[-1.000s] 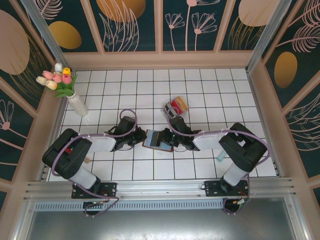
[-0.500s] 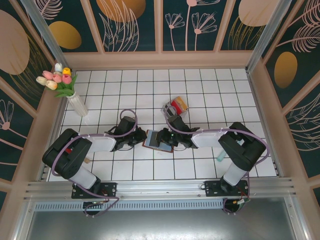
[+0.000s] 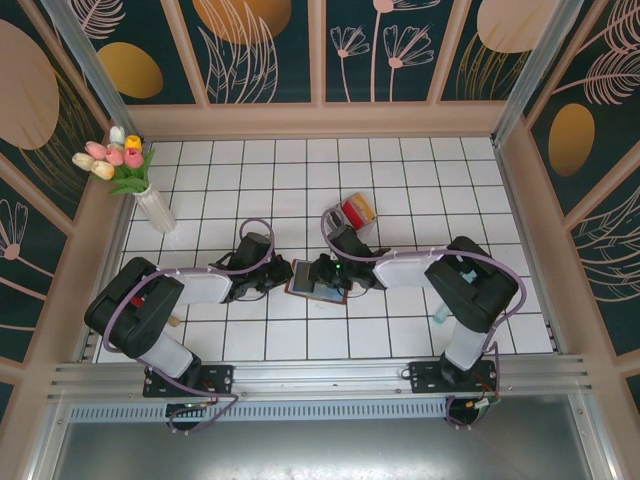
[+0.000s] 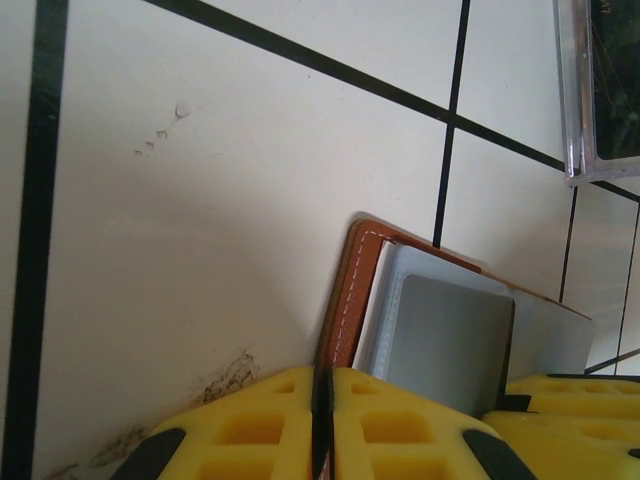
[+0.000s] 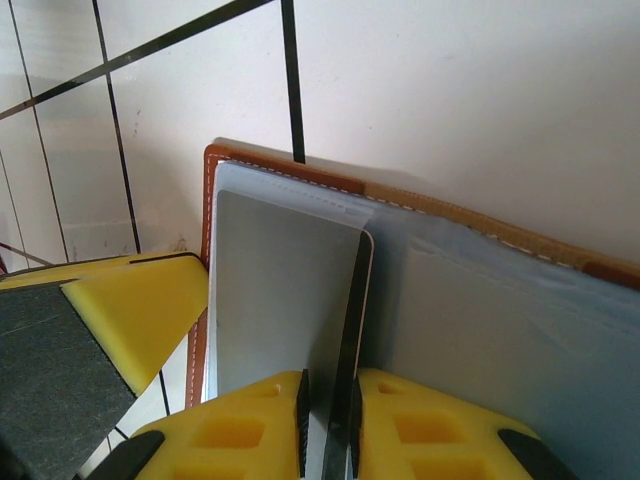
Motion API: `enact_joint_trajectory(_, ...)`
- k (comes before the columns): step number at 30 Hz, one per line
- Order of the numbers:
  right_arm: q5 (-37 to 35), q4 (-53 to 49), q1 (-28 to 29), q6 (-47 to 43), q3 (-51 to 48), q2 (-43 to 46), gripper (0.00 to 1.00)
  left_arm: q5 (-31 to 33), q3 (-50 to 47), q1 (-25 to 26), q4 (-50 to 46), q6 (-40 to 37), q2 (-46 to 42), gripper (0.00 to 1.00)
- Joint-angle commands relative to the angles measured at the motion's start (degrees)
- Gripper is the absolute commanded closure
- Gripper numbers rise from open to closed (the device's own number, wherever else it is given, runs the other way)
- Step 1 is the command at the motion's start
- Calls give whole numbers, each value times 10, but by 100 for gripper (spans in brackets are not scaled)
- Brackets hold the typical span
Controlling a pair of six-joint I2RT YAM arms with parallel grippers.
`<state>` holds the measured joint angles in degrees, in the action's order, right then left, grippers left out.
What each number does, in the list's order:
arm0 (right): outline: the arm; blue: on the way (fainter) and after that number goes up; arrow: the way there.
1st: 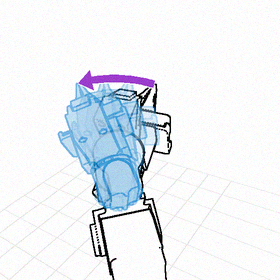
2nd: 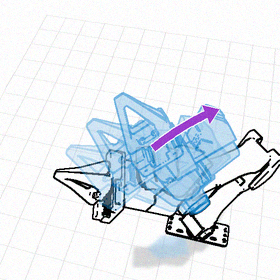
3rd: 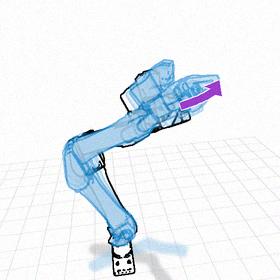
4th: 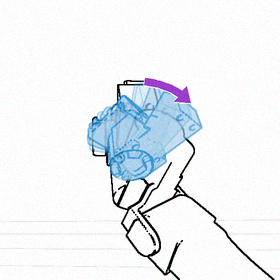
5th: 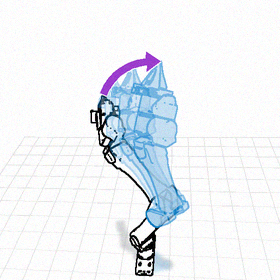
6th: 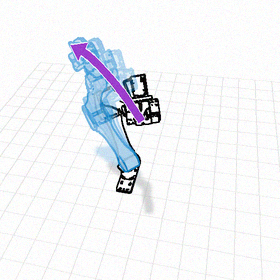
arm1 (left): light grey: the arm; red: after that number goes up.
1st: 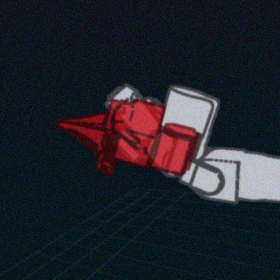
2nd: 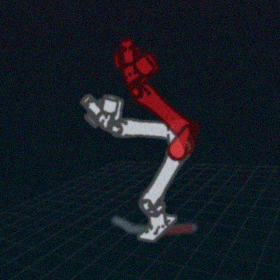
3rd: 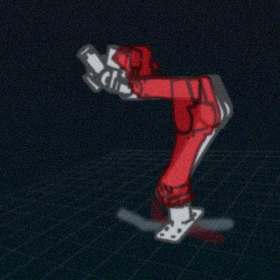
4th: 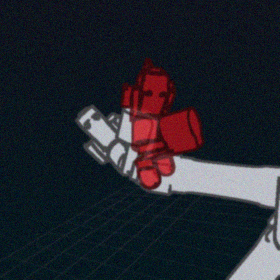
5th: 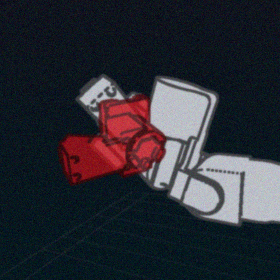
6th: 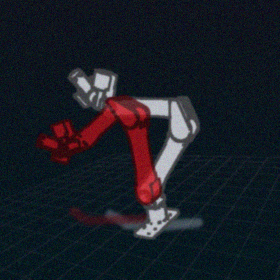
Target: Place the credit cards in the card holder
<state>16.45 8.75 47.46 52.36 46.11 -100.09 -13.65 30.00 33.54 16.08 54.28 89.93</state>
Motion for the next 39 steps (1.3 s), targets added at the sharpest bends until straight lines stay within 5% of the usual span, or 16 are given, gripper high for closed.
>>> enact_joint_trajectory(1, -3, -15, 5, -16, 18, 3, 78, -4, -13, 4, -19, 2, -7, 87)
enact_joint_trajectory(13, -27, -33, -4, -14, -16, 51, 73, -1, -11, 5, -22, 1, -5, 87)
enact_joint_trajectory(24, 11, -6, -2, -14, 12, 5, 83, -3, -10, 5, -21, 0, -5, 87)
enact_joint_trajectory(39, -64, -93, 6, -36, 23, 34, 77, 0, -11, 4, -23, 3, -7, 87)
